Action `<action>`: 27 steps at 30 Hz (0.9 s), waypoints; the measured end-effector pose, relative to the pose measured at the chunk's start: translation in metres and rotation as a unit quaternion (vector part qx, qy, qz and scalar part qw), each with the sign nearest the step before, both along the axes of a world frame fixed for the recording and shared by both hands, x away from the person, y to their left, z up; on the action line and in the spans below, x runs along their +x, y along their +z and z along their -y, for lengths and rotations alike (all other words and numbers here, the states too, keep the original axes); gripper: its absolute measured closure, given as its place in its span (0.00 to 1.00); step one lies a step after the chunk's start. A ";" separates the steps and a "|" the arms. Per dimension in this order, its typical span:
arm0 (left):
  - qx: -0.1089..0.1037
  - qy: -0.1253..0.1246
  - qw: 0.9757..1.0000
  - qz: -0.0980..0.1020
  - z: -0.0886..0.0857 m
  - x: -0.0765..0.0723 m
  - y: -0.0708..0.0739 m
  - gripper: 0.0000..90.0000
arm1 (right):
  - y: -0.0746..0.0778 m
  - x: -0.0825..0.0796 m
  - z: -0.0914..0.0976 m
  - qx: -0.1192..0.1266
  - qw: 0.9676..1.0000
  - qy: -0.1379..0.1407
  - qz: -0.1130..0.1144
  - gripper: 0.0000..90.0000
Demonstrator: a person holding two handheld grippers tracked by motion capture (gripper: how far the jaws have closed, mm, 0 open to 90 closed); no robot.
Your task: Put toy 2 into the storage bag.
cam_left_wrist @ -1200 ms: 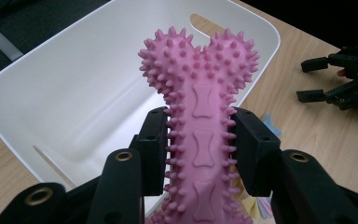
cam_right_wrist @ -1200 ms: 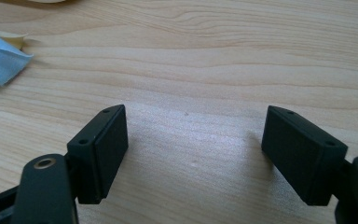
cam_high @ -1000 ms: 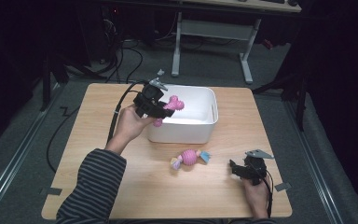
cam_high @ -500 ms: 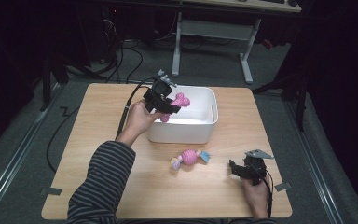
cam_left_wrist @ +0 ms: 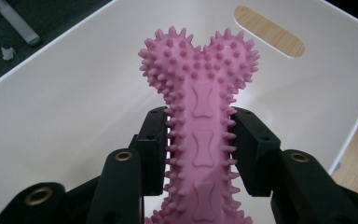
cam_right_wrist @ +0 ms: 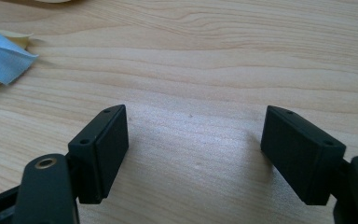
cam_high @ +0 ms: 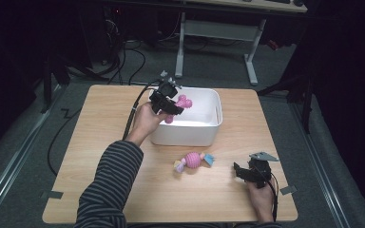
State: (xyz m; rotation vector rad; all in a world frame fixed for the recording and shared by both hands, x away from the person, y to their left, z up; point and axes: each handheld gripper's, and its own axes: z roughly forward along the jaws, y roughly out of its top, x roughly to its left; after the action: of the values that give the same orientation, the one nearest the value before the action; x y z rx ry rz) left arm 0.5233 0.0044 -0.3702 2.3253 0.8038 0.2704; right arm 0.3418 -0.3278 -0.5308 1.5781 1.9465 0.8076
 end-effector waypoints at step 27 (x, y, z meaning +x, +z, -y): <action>0.026 0.000 0.999 -0.019 0.014 0.001 -0.027 0.64 | 0.000 0.000 0.000 -0.001 1.000 0.004 0.000 0.26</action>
State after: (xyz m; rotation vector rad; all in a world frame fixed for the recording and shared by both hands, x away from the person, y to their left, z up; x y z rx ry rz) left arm 0.5241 -0.0098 -0.3977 2.3846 0.8245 0.2513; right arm 0.3417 -0.3277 -0.5307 1.5693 1.9547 0.8077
